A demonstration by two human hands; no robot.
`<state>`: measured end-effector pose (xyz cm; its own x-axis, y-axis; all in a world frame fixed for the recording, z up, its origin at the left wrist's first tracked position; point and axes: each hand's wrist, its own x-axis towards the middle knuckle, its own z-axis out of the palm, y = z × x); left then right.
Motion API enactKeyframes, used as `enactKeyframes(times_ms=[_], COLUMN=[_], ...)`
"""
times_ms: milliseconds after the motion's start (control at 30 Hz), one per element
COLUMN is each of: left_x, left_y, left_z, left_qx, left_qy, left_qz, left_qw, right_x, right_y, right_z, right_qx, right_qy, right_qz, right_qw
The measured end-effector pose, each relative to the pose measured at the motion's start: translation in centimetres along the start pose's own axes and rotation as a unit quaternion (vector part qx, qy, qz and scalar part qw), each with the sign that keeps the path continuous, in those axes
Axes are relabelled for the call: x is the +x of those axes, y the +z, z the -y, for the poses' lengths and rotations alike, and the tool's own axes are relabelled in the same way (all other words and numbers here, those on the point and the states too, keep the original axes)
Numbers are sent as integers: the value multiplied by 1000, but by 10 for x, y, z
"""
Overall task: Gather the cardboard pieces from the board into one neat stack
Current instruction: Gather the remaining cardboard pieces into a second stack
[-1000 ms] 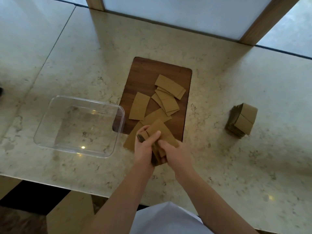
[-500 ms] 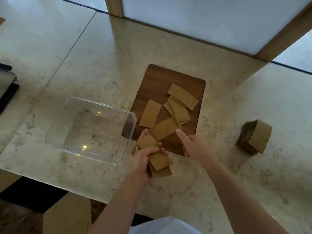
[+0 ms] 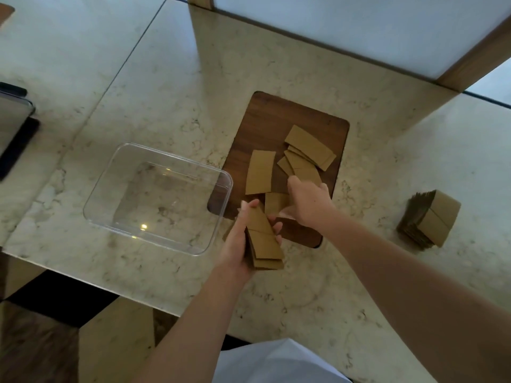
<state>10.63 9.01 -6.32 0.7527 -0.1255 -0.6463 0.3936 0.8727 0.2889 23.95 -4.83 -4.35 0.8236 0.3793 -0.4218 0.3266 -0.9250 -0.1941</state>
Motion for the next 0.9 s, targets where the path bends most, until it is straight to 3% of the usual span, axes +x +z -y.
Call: enactKeyframes(times_ms=[133, 300, 400, 533, 633, 733, 833, 900], left_x=[-4, -8, -11, -17, -27, -39, -50, -58], left_y=[-4, -5, -4, -14, -25, -35, -39, -41], left_z=[7, 19, 22, 20, 17, 16, 18, 19], left_qx=[27, 71, 95, 78, 46, 43, 61, 61], left_qy=[19, 26, 26, 15, 10, 0, -7, -4], left_qz=[13, -49, -74, -82, -66, -46, -30, -46], left_qw=[999, 996, 992, 993, 997, 998, 998, 997], right_x=[-13, -47, -75, -91, -77, -54, -30, -17], right_y=[4, -1, 8, 19, 14, 17, 18, 17], right_z=[-18, -17, 9, 27, 24, 38, 56, 65], right_qx=[178, 408, 449, 366, 267, 96, -53, -111], right_qy=[57, 165, 173, 130, 91, -68, -243, -290], right_qz=[-4, -26, 48, 123, 33, -31, 26, 54], right_qw=[982, 897, 875, 913, 959, 993, 968, 949])
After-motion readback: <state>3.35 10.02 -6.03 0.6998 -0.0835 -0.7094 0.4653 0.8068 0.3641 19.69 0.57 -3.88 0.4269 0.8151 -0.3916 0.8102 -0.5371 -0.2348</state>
